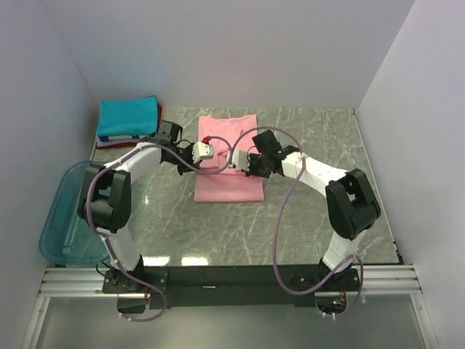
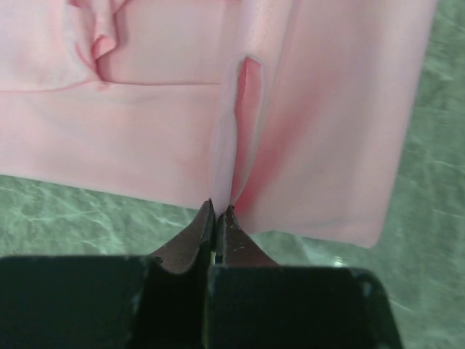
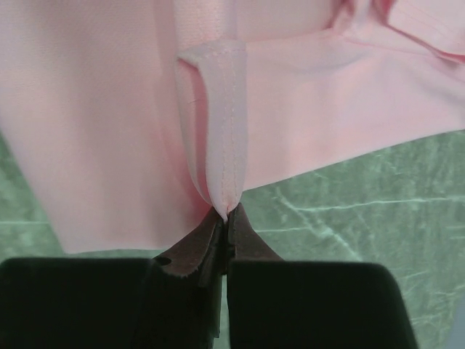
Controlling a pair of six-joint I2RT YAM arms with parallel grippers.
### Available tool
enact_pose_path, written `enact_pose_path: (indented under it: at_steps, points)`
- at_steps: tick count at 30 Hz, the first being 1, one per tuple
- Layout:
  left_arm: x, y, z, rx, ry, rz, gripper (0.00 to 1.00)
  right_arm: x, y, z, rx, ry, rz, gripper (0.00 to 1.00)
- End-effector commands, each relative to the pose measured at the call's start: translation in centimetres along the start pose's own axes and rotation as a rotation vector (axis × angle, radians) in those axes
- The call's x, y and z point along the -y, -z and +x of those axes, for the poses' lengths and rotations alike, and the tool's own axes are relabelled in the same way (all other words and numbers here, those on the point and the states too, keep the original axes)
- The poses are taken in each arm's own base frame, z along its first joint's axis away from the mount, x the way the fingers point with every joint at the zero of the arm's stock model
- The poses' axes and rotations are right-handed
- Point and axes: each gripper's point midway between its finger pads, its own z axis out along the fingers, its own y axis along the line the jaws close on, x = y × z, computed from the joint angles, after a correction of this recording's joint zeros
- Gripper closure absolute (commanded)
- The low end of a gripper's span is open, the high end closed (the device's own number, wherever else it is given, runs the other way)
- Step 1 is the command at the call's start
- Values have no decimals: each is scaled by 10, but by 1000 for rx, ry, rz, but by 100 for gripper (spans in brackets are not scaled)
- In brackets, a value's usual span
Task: Fold and stack the t-shirts
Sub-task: Fold the tshirt
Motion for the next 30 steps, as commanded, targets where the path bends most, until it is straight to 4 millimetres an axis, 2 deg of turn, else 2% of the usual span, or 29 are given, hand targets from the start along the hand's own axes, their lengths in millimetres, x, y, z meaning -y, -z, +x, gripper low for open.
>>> enact_pose_path:
  at_steps: [1, 4, 12, 13, 14, 15, 16, 17, 18, 19, 20, 22, 24, 25, 26, 28, 29, 30]
  points:
    - [-25, 0, -11, 51, -34, -31, 100, 29, -2, -6, 17, 22, 34, 100]
    - [-43, -5, -9, 55, -21, -42, 100, 46, -9, -7, 14, 16, 46, 100]
    - [-70, -15, -2, 48, -12, -73, 99, 62, -29, 0, -4, 11, 49, 100]
    - [-73, -15, -2, 49, -11, -82, 97, 63, -30, 1, -7, 7, 56, 96]
    - [-75, -16, -1, 45, -3, -89, 88, 71, -31, 0, -11, 6, 90, 93]
    - [-77, -15, 0, 45, 1, -98, 80, 76, -29, 0, -10, -17, 116, 70]
    - [-83, -14, -2, 56, -5, -123, 65, 81, -28, 0, -11, -25, 135, 64]
    - [-85, -11, -5, 56, 6, -142, 60, 88, -24, 0, -9, -38, 164, 59]
    - [-88, -8, -6, 59, 8, -156, 55, 94, -17, -3, 3, -61, 184, 44]
    - [-91, -5, -7, 65, 21, -174, 46, 100, -11, -6, 12, -71, 199, 43]
    - [-95, 3, -14, 81, 20, -196, 44, 104, -5, -8, 18, -82, 213, 43]
    - [-95, 12, -15, 90, 41, -205, 40, 111, 14, -14, 45, -115, 230, 42]
    - [-96, 27, -25, 112, 52, -242, 39, 107, 29, -17, 58, -149, 220, 42]
    - [-91, 32, -19, 109, 74, -246, 39, 103, 33, -16, 59, -161, 213, 42]
    - [-88, 43, -27, 127, 68, -257, 39, 99, 36, -17, 64, -171, 204, 43]
    - [-68, 45, -18, 120, 99, -226, 41, 84, 44, -16, 75, -218, 165, 48]
    - [-61, 54, -23, 128, 85, -234, 42, 73, 45, -15, 70, -248, 130, 51]
    - [-53, 55, -22, 129, 83, -223, 44, 67, 50, -15, 78, -260, 119, 59]
